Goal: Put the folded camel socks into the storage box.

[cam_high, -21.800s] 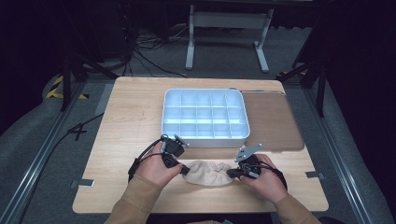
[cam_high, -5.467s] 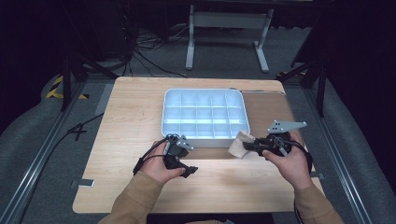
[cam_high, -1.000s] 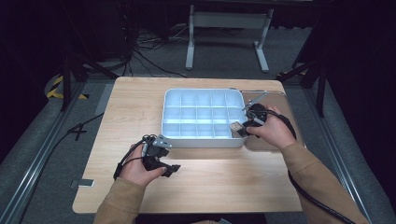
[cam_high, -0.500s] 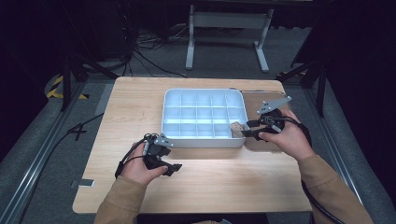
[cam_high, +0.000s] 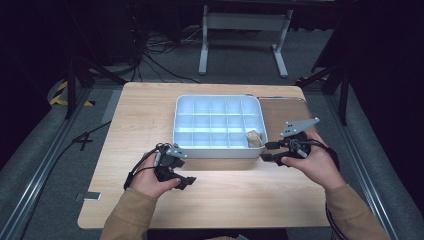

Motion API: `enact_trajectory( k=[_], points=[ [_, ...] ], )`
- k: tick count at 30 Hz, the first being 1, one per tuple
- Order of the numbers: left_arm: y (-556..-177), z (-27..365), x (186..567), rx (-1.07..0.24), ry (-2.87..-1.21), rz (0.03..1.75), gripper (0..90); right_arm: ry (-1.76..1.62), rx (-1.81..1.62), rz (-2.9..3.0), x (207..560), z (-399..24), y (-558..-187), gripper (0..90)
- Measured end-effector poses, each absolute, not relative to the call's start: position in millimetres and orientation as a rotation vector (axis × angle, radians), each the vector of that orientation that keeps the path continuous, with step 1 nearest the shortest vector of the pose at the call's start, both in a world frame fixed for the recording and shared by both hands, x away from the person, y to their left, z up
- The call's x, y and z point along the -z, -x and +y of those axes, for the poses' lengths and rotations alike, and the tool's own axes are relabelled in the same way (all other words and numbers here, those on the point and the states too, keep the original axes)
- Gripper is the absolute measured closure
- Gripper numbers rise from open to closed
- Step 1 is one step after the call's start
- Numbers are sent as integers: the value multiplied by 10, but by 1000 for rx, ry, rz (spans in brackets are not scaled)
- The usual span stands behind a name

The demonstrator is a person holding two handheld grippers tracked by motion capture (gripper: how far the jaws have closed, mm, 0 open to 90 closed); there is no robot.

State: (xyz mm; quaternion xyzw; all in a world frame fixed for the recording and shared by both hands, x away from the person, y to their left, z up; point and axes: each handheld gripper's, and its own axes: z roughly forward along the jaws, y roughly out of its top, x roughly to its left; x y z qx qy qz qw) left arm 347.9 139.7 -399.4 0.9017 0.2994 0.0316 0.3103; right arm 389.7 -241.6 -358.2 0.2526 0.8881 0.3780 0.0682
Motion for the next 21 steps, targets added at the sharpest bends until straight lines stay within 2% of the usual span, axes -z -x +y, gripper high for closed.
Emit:
enact_trajectory(
  k=[8,21],
  points=[
    [-3446,1395,3985,-66,-2389,792,294,-730,-1210,2691,3741,-2341,-3698,509],
    [-3454,1385,4017,-63,-2414,785,291,-662,-1211,2703,3949,-2163,-3625,500]
  ],
)
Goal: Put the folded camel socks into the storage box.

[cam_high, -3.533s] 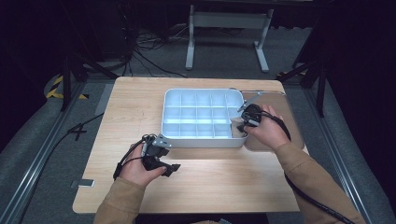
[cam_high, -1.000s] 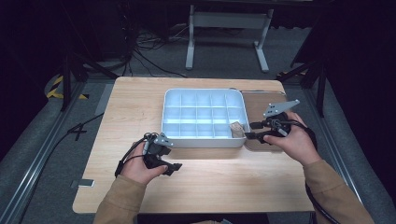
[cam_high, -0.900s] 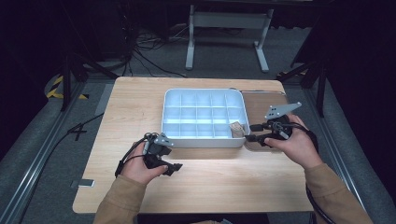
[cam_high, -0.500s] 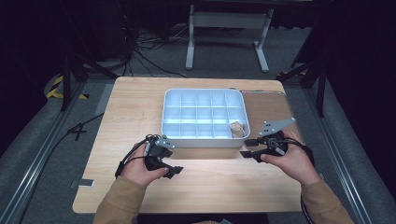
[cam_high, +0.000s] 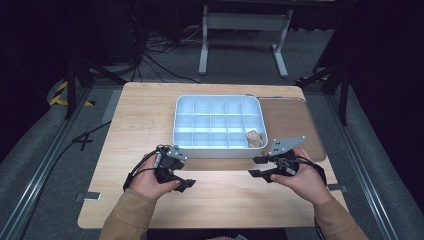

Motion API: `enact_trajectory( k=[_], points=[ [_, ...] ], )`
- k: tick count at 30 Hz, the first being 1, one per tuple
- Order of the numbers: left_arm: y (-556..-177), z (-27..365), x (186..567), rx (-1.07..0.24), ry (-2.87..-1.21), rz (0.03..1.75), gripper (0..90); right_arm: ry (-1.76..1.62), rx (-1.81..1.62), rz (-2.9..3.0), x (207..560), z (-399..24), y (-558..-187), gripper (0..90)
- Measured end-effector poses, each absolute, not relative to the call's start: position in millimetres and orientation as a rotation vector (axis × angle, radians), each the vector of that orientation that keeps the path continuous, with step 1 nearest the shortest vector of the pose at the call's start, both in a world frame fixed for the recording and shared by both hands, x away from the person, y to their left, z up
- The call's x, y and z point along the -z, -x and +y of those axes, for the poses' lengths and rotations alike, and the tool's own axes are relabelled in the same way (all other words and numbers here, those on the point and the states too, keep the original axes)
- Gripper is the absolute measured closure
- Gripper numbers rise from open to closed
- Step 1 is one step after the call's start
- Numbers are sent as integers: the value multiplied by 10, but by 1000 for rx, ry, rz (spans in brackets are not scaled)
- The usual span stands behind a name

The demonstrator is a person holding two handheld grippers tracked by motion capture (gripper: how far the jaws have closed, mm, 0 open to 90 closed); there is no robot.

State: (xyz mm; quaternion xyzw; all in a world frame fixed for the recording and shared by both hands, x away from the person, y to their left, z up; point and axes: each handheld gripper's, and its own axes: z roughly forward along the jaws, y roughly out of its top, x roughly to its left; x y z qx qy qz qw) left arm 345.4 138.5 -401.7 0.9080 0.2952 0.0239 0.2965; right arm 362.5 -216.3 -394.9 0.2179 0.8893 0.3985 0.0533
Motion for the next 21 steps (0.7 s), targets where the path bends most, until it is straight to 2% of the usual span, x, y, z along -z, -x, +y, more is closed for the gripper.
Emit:
enact_trajectory(
  k=[16,20,21],
  points=[
    [-3460,1372,4187,-21,-2463,789,274,-656,-1184,2725,4450,-2168,-3607,498],
    [-3456,1396,4280,-7,-2480,812,268,-660,-1196,2717,4538,-2165,-3572,486],
    [-3462,1398,4288,-10,-2483,813,268,-655,-1193,2719,4610,-2146,-3542,455]
  ],
)
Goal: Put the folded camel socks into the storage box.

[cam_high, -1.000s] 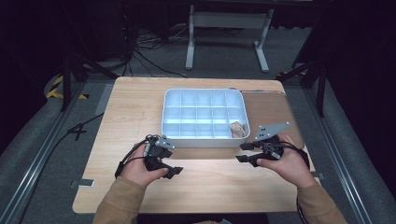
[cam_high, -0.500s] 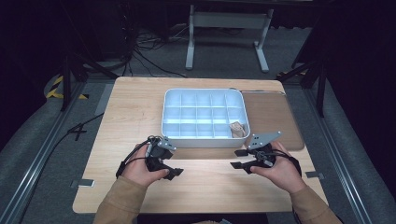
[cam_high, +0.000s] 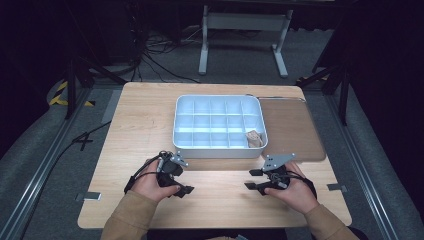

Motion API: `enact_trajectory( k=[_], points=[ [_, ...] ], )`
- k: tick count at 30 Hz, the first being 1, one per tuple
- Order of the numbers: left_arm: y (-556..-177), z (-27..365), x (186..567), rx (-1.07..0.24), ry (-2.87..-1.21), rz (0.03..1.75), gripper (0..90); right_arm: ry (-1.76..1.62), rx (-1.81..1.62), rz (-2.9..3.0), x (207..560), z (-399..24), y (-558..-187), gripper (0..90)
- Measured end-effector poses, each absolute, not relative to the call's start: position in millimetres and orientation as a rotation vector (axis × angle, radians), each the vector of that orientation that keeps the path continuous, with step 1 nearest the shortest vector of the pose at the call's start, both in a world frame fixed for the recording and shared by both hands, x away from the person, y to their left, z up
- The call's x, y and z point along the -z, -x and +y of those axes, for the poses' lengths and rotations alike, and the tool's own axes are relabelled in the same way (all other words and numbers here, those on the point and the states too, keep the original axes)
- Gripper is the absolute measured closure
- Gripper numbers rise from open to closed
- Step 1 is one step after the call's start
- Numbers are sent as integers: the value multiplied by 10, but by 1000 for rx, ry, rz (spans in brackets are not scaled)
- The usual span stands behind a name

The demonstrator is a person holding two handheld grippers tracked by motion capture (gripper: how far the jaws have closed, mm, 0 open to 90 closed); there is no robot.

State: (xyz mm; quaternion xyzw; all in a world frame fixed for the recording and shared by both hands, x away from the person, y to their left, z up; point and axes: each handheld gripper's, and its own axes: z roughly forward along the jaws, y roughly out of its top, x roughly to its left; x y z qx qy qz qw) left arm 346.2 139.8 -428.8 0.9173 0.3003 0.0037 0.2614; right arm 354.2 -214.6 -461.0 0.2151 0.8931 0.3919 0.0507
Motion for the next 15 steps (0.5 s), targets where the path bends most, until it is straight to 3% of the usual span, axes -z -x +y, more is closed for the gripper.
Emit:
enact_trajectory(
  k=[9,15],
  points=[
    [-3467,1407,4300,-6,-2476,818,265,-567,-1154,2729,4783,-2014,-3451,336],
    [-3475,1421,4307,-21,-2485,811,260,-544,-1165,2715,4804,-1978,-3416,307]
  ],
)
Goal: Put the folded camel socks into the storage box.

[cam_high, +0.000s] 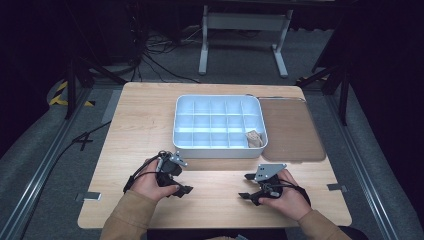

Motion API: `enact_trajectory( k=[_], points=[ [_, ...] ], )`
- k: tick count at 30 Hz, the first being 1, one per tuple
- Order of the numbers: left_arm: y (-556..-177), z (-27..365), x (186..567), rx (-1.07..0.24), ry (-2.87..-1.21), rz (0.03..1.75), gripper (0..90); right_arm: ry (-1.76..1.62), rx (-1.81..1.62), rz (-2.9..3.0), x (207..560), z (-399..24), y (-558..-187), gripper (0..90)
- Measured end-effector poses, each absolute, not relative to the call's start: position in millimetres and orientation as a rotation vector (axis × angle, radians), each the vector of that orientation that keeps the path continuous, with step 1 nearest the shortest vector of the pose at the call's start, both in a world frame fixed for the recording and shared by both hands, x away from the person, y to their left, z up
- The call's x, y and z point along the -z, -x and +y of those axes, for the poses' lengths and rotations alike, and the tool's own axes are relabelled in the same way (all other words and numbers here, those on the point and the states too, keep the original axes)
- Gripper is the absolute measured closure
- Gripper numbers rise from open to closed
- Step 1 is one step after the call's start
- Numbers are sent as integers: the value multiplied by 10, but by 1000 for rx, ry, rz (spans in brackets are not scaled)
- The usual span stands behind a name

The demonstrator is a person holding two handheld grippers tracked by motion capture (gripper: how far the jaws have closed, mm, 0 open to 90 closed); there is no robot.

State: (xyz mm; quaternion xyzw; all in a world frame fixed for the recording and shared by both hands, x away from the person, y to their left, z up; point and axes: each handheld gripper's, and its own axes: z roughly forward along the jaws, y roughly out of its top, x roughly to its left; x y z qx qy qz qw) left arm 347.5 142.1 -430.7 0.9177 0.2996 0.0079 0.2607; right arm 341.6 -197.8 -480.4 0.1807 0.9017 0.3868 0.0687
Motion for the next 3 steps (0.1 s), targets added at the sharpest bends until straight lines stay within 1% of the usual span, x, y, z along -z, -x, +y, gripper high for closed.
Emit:
enact_trajectory(
  k=[3],
  points=[
    [-3480,1436,4316,-13,-2499,799,256,-552,-1169,2712,4803,-1978,-3403,304]
  ],
)
